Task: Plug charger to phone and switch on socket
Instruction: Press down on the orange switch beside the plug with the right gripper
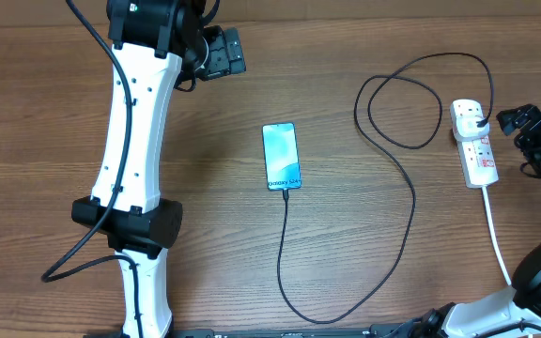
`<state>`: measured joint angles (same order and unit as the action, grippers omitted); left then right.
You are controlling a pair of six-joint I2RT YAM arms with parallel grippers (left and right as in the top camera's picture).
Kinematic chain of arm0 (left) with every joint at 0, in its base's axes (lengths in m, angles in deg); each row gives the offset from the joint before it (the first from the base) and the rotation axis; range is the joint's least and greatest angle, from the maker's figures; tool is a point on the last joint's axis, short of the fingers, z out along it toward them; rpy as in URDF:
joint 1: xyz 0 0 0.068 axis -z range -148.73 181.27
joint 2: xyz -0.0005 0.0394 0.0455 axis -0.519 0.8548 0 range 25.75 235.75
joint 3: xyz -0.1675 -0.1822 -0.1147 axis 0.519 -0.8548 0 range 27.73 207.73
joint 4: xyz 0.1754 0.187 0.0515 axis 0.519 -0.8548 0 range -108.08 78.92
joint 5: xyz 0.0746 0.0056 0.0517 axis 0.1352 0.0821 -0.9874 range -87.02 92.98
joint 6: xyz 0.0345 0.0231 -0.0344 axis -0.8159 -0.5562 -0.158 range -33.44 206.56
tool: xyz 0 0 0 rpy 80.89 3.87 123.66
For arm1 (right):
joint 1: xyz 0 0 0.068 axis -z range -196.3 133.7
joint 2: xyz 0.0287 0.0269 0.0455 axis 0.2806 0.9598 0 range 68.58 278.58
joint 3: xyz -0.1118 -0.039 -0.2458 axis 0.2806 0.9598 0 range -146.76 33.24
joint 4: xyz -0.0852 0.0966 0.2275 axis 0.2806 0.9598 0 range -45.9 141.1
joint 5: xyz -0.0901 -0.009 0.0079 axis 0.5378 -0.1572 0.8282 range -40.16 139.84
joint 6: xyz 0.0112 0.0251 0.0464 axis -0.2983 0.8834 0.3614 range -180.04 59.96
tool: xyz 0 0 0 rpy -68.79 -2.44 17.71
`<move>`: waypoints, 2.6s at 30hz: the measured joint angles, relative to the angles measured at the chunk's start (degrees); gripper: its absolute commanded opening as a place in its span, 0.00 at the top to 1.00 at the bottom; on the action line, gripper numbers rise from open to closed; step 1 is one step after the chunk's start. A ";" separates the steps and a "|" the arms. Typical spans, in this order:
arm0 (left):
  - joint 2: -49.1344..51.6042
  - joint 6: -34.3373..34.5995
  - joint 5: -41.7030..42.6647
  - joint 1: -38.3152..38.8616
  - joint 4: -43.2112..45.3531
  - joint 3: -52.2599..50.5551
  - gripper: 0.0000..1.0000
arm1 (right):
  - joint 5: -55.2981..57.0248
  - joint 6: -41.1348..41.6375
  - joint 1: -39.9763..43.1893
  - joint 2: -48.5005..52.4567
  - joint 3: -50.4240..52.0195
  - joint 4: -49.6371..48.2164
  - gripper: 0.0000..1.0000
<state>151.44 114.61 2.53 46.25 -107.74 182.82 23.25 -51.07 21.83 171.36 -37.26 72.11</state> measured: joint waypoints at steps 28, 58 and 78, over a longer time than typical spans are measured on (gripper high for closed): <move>0.00 0.00 0.00 0.00 0.00 0.00 0.00 | 2.03 -4.48 -6.78 4.79 1.64 -4.39 0.00; 0.00 0.00 0.00 0.00 0.00 0.00 0.00 | 1.55 -6.29 -6.69 10.80 -1.90 -3.45 0.00; 0.00 0.00 0.00 0.00 0.00 0.00 0.00 | 3.02 -9.88 -6.73 10.99 -3.39 -3.15 0.00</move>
<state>151.44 114.61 2.53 46.25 -107.74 182.82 26.26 -60.95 15.10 182.36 -40.65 68.96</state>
